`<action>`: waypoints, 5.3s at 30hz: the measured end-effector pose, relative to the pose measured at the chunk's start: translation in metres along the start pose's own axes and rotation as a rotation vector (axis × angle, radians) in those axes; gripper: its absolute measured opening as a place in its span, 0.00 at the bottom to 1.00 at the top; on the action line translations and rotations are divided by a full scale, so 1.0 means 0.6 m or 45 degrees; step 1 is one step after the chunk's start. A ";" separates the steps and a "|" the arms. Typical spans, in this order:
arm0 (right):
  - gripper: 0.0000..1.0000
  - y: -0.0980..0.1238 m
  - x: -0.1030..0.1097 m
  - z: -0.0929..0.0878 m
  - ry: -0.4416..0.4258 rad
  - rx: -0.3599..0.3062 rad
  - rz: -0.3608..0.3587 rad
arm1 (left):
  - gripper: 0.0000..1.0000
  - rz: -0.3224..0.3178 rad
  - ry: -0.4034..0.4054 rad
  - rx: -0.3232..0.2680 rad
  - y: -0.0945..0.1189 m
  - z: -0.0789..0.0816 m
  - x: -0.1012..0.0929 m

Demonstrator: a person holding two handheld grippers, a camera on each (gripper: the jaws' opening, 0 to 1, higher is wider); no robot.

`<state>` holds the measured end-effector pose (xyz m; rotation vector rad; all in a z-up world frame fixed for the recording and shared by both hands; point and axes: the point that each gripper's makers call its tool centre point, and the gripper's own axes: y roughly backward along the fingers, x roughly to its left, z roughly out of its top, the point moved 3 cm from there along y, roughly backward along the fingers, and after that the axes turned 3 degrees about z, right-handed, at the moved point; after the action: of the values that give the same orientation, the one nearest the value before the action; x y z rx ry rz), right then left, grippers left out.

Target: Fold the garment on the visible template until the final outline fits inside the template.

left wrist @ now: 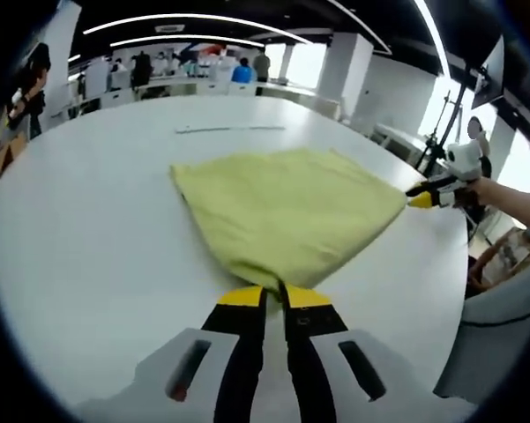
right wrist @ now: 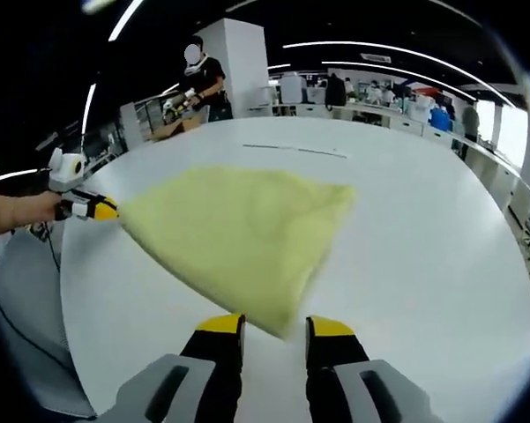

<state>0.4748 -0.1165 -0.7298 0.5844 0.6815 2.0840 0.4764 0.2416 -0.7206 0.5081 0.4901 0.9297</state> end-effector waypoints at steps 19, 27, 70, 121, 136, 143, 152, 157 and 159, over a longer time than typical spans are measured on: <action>0.00 -0.001 -0.004 0.003 -0.023 -0.035 0.034 | 0.00 -0.001 -0.053 0.016 0.010 0.001 0.005; 0.00 0.001 -0.002 0.004 -0.037 -0.037 0.023 | 0.00 0.012 -0.089 0.032 0.015 -0.001 0.010; 0.00 0.048 0.008 -0.036 -0.053 0.011 0.023 | 0.00 -0.022 -0.136 0.075 0.045 -0.037 -0.017; 0.00 0.080 0.023 -0.075 -0.048 0.058 -0.004 | 0.00 -0.031 -0.136 0.105 0.063 -0.068 -0.052; 0.40 0.084 0.040 -0.044 -0.056 -0.041 0.010 | 0.39 0.005 -0.098 0.010 0.061 -0.038 -0.059; 0.62 0.093 0.070 -0.005 -0.006 -0.131 0.082 | 0.59 -0.009 -0.117 -0.015 0.066 -0.018 -0.066; 0.85 0.110 0.097 0.018 0.005 -0.180 0.110 | 0.83 -0.029 -0.121 -0.080 0.091 0.003 -0.085; 0.92 0.130 0.120 0.033 0.021 -0.212 0.138 | 0.92 -0.021 -0.107 -0.086 0.107 -0.001 -0.088; 0.94 0.138 0.126 0.039 0.040 -0.221 0.135 | 0.94 0.021 -0.153 -0.085 0.115 -0.004 -0.082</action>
<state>0.4015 -0.0889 -0.6466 0.5000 0.4895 2.2280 0.4069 0.2351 -0.6722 0.5048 0.3452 0.9226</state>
